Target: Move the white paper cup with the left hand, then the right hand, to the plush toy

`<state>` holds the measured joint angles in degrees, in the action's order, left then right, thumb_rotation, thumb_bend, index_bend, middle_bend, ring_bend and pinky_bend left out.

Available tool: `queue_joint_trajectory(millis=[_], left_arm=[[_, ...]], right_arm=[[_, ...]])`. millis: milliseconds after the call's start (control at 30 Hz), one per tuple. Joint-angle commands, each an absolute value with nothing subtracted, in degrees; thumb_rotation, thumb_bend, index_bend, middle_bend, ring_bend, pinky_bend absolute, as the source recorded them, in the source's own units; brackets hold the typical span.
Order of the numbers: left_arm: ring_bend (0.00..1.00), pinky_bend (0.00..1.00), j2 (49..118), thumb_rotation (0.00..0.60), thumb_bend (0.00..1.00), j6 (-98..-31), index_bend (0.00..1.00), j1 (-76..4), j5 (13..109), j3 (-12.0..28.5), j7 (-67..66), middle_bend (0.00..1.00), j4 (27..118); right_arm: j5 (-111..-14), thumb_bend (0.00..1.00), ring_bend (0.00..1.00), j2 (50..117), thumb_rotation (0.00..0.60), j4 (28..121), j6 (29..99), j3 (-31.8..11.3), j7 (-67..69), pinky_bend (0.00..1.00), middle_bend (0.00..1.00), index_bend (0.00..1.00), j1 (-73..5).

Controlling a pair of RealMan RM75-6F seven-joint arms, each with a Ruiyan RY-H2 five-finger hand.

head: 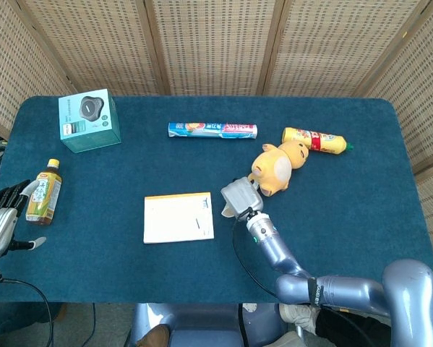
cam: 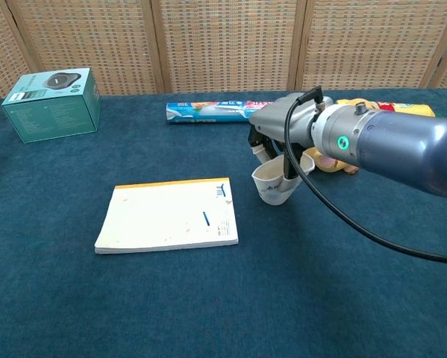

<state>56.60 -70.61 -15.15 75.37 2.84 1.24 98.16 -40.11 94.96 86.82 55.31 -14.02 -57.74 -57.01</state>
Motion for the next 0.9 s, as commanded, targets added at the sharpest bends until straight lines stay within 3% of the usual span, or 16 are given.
queue_joint_trajectory(millis=[33, 433, 533, 600, 700, 900], left_arm=[[0.0, 0.0, 56.5, 0.6, 0.11, -70.5, 0.0, -15.2, 75.4, 2.9, 1.4, 0.0, 98.2], [0.0, 0.0, 56.3, 0.6, 0.11, -69.9, 0.0, -15.1, 75.5, 3.0, 2.2, 0.0, 97.9], [0.0, 0.0, 56.3, 0.6, 0.11, -69.7, 0.0, -15.1, 75.3, 3.2, 2.3, 0.0, 97.9], [0.0, 0.0, 56.3, 0.6, 0.11, -69.6, 0.0, -15.1, 75.2, 3.2, 2.2, 0.0, 97.8], [0.0, 0.0, 56.4, 0.6, 0.11, -69.6, 0.0, -15.1, 75.2, 3.2, 2.1, 0.0, 97.8], [0.0, 0.0, 56.3, 0.6, 0.11, -69.6, 0.0, -15.1, 75.3, 3.3, 2.1, 0.0, 97.9]], right_arm=[[-38.2, 0.15, 0.41, 95.2, 0.6, 87.9, 55.7, -13.7, -58.7, 0.54, 0.51, 0.56, -58.0], [-35.6, 0.15, 0.4, 97.4, 0.6, 87.5, 57.2, -13.0, -57.8, 0.54, 0.5, 0.56, -59.7], [-35.3, 0.1, 0.33, 97.9, 0.6, 87.0, 57.4, -12.9, -57.4, 0.48, 0.4, 0.47, -60.0], [-35.3, 0.03, 0.22, 98.0, 0.6, 86.8, 57.5, -12.7, -57.3, 0.38, 0.25, 0.34, -60.1], [-36.9, 0.0, 0.07, 97.7, 0.6, 86.8, 56.8, -12.2, -56.1, 0.24, 0.09, 0.19, -60.2], [-39.6, 0.0, 0.04, 96.5, 0.6, 87.3, 56.8, -12.1, -53.3, 0.18, 0.06, 0.17, -60.0]])
